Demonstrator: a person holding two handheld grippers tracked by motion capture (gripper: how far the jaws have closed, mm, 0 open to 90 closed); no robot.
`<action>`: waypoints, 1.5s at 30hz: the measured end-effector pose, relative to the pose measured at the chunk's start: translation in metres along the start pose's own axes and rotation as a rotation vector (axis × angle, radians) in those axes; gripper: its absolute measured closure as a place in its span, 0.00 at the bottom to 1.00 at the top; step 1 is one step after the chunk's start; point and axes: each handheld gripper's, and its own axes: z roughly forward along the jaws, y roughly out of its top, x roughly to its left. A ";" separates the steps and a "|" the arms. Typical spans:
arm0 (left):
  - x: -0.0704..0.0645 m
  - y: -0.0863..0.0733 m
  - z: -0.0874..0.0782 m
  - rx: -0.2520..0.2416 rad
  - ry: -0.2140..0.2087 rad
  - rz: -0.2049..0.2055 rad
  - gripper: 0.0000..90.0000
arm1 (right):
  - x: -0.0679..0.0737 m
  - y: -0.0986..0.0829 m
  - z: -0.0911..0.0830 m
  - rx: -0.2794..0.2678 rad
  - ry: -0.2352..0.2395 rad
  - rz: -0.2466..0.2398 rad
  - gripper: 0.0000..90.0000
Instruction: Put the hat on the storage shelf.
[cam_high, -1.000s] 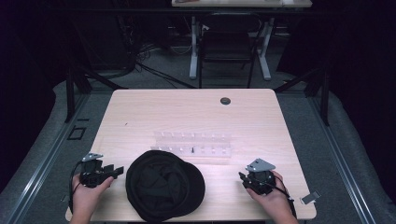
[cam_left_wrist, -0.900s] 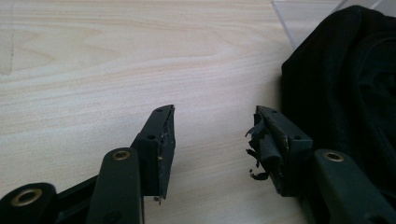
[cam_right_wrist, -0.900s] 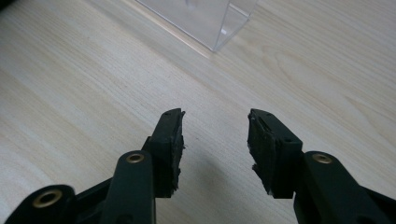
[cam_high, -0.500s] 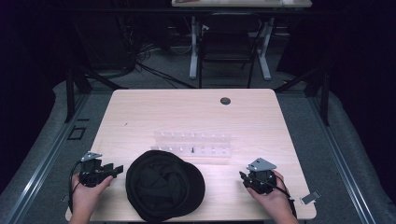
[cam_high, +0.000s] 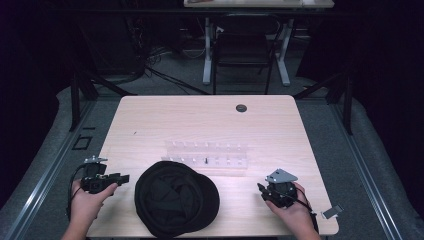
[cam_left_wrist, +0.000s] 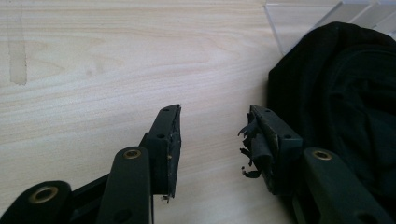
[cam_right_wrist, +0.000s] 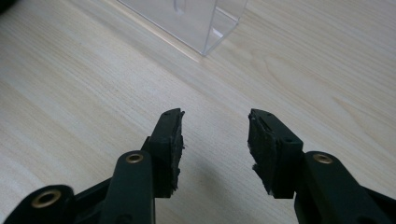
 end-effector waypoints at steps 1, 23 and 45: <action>0.000 0.003 -0.002 0.008 -0.005 -0.001 0.61 | 0.000 -0.001 0.000 -0.009 -0.001 0.007 0.61; -0.023 0.040 -0.020 0.177 -0.091 -0.049 0.65 | -0.009 -0.007 -0.013 -0.042 -0.006 0.060 0.61; -0.028 0.024 -0.013 0.279 -0.104 -0.067 0.69 | -0.003 -0.002 -0.010 -0.039 0.008 0.030 0.61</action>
